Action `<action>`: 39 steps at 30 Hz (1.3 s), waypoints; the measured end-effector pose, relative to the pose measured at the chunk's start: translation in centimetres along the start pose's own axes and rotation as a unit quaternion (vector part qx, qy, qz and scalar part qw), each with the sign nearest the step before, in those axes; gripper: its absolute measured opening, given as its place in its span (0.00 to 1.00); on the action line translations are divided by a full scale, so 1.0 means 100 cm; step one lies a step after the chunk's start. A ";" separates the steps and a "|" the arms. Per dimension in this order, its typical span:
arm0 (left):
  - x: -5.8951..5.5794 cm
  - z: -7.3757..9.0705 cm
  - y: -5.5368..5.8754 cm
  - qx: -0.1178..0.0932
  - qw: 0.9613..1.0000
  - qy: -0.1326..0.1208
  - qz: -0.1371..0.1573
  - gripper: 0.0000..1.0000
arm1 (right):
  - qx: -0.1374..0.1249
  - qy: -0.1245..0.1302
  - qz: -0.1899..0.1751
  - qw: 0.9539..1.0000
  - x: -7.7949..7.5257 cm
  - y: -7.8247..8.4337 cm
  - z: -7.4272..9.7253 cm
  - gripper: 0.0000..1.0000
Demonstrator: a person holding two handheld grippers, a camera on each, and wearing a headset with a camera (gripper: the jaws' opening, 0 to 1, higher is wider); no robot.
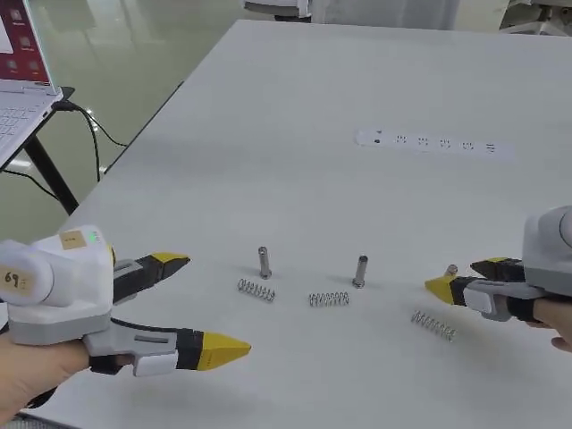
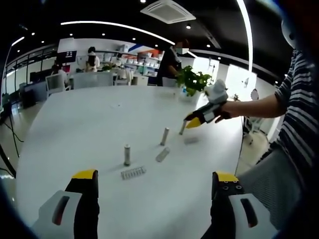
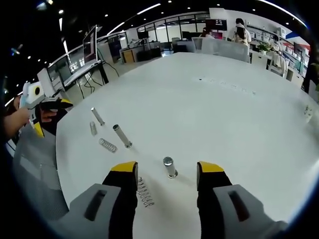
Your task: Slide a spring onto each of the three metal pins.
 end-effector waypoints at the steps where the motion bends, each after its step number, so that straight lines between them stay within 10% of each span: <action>1: 0.000 0.000 0.000 0.001 1.000 0.000 0.001 0.91 | -0.001 0.000 0.001 1.000 0.000 0.000 0.000 0.47; 18: 0.001 0.004 0.001 0.001 1.000 -0.002 -0.001 0.90 | 0.027 -0.027 0.042 0.998 0.006 0.008 0.014 0.43; 24: 0.001 0.004 0.001 0.002 1.000 -0.001 0.000 0.89 | 0.056 -0.050 0.130 0.989 0.015 0.010 0.016 0.39; 39: 0.000 0.005 0.003 0.003 1.000 0.002 -0.003 0.87 | 0.086 -0.110 0.221 0.965 0.030 0.010 0.016 0.32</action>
Point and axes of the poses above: the centre of the closed fingertips' face, and the gripper's own axes: z roughly backward along the fingers, x roughly to its left, y roughly out of its underside, the point moved 7 cm from there along z, roughly backward along the fingers, and after that the axes turned 9 degrees about z, right-handed, at the moved point
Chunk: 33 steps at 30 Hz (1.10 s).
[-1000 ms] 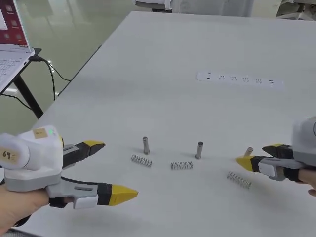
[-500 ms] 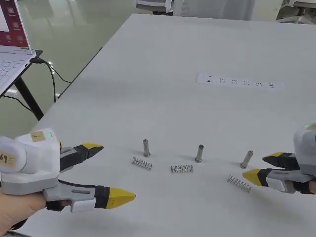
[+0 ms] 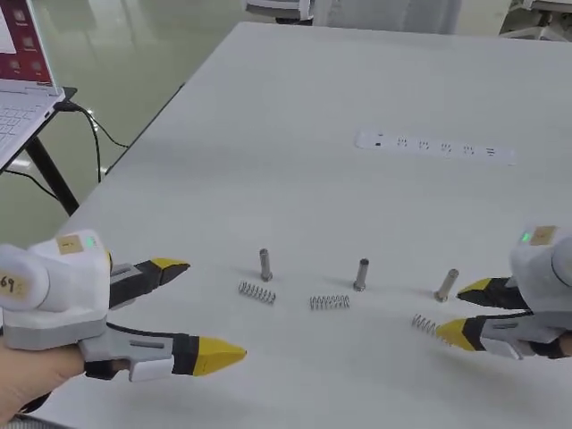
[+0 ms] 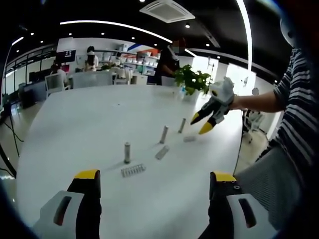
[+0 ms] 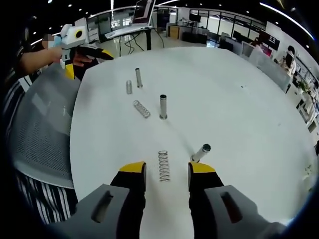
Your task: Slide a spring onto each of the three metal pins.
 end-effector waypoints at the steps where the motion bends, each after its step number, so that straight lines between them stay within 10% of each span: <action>1: 0.000 0.000 0.000 0.000 1.000 0.000 0.000 0.87 | 0.000 -0.005 0.000 1.000 0.001 -0.001 -0.001 0.31; 33: -0.002 0.002 0.004 0.003 1.000 -0.005 0.001 0.88 | 0.087 -0.055 0.056 0.993 0.002 0.012 -0.031 0.12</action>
Point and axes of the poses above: the centre of the closed fingertips' face, and the gripper's own axes: z roughly backward along the fingers, x roughly to its left, y roughly out of its underside, the point moved 7 cm from there along z, roughly backward along the fingers, and after that the axes turned 9 degrees about z, right-handed, at the moved point
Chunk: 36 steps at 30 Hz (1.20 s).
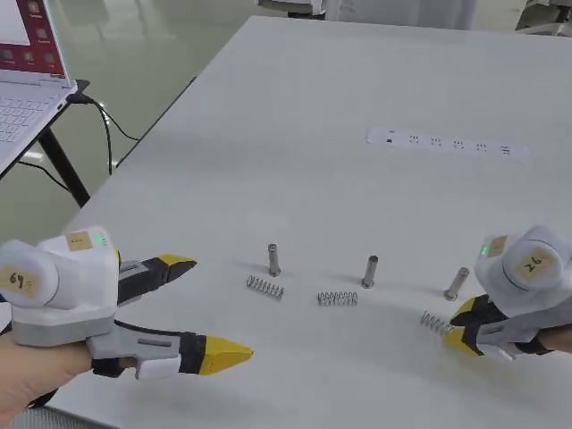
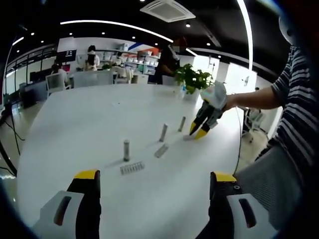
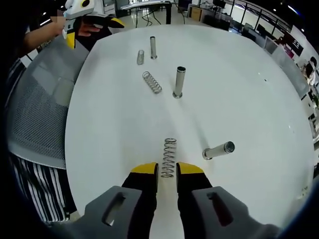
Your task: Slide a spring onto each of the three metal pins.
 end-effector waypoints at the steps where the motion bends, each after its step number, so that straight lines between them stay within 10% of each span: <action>1: 0.000 0.000 0.000 0.000 1.000 0.000 0.001 0.87 | 0.001 0.000 0.000 1.000 0.000 0.000 0.000 0.11; 23: -0.004 -0.001 0.002 0.004 1.000 0.008 -0.001 0.86 | 0.004 -0.005 0.007 1.000 0.004 0.004 -0.002 0.08; 36: -0.030 -0.028 0.001 0.013 0.997 0.070 -0.008 0.81 | -0.040 -0.010 0.026 0.999 0.015 -0.013 0.018 0.08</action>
Point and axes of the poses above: the centre of the closed fingertips' face, and the gripper's own axes: z roughly backward along the fingers, x roughly to its left, y roughly out of its underside, the point moved 7 cm from there along z, roughly backward along the fingers, and after that the axes turned 9 degrees about z, right-handed, at the moved point
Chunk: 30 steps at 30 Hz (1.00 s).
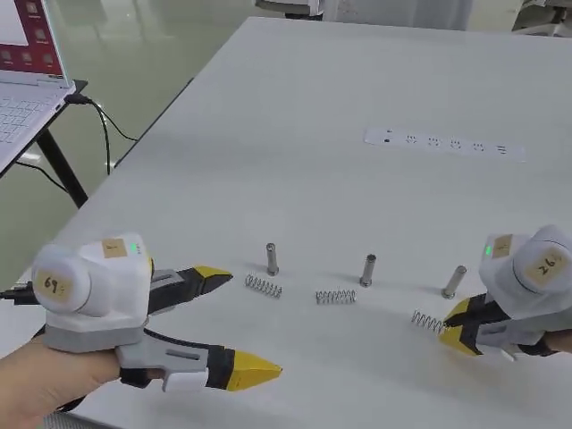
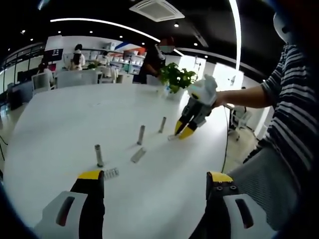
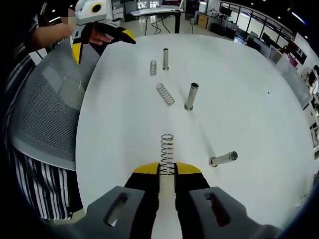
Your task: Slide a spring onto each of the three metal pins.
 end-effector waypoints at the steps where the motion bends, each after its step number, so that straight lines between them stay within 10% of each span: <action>1: -0.001 -0.002 -0.001 0.002 1.000 0.005 0.000 0.80 | -0.006 -0.001 0.003 1.000 0.002 -0.003 0.002 0.08; 30: -0.032 -0.076 -0.011 -0.006 0.990 0.136 -0.046 0.54 | -0.052 -0.018 0.098 0.994 0.041 -0.034 0.009 0.08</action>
Point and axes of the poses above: the centre of the closed fingertips' face, and the gripper's own axes: z roughly backward along the fingers, x roughly to its left, y roughly out of its underside, the point moved 7 cm from there along z, roughly backward along the fingers, and after that the axes turned 9 degrees about z, right-handed, at the moved point
